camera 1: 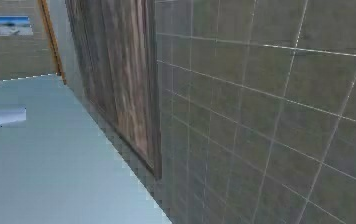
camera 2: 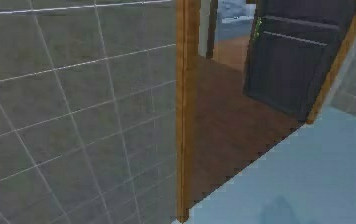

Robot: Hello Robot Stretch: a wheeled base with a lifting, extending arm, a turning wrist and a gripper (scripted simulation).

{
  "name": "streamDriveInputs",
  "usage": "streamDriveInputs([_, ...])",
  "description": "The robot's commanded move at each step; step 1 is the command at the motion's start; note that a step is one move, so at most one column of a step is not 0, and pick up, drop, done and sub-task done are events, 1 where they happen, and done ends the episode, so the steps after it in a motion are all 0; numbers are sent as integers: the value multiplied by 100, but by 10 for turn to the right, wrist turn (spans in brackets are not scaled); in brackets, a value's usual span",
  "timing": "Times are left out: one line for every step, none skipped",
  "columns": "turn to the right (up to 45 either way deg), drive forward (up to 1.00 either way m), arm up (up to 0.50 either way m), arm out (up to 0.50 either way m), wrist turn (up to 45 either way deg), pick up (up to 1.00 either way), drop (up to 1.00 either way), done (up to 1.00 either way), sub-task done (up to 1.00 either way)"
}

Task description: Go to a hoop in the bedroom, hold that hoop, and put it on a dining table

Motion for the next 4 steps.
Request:
streamDriveInputs([-360,0,0,0,0,0,0,0,0])
streamDriveInputs([0,100,0,0,0,0,0,0,0])
streamDriveInputs([0,100,0,0,0,0,0,0,0])
streamDriveInputs([0,100,0,0,0,0,0,0,0])
